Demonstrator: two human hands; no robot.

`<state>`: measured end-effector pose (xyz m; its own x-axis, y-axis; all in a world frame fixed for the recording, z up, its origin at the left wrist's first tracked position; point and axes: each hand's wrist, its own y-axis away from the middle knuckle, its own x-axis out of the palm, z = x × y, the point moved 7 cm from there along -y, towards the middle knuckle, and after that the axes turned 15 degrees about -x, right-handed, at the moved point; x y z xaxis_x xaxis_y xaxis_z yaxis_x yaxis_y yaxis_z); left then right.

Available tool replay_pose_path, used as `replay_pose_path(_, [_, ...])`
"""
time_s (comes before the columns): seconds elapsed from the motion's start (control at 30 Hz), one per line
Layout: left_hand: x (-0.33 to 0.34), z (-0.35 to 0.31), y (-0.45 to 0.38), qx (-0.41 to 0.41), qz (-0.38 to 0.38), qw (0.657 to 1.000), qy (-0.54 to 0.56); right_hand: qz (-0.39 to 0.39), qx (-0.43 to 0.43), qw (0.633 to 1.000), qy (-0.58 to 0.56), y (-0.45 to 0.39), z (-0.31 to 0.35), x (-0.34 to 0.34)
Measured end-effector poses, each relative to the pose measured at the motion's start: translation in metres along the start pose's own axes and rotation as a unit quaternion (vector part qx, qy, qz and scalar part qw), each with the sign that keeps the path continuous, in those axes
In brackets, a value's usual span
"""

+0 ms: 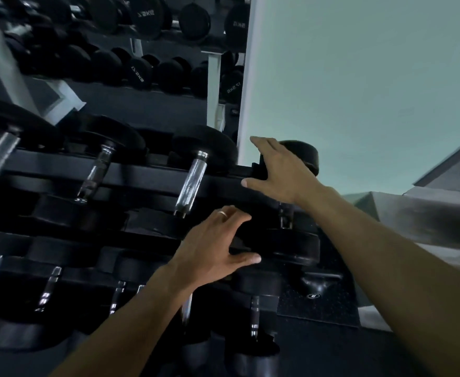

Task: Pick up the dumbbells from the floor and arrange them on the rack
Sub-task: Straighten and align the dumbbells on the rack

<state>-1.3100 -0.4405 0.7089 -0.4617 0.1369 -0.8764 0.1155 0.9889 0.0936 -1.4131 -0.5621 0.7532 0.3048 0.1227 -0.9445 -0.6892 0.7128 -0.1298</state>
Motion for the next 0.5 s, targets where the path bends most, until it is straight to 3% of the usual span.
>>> replay_pose_path(0.17, [-0.042,0.053,0.01,-0.016,-0.076,0.997,-0.029,-0.005,0.021,1.0,-0.02,-0.034,0.023,0.013])
replay_pose_path(0.4, [-0.046,0.123,0.009,-0.089,-0.013,0.995,-0.041,-0.016,0.056,0.998,-0.019,-0.06,0.025,0.029])
replay_pose_path(0.5, [-0.045,0.133,0.003,-0.089,-0.036,0.995,-0.024,-0.021,0.09,0.995,-0.024,-0.069,0.018,0.033])
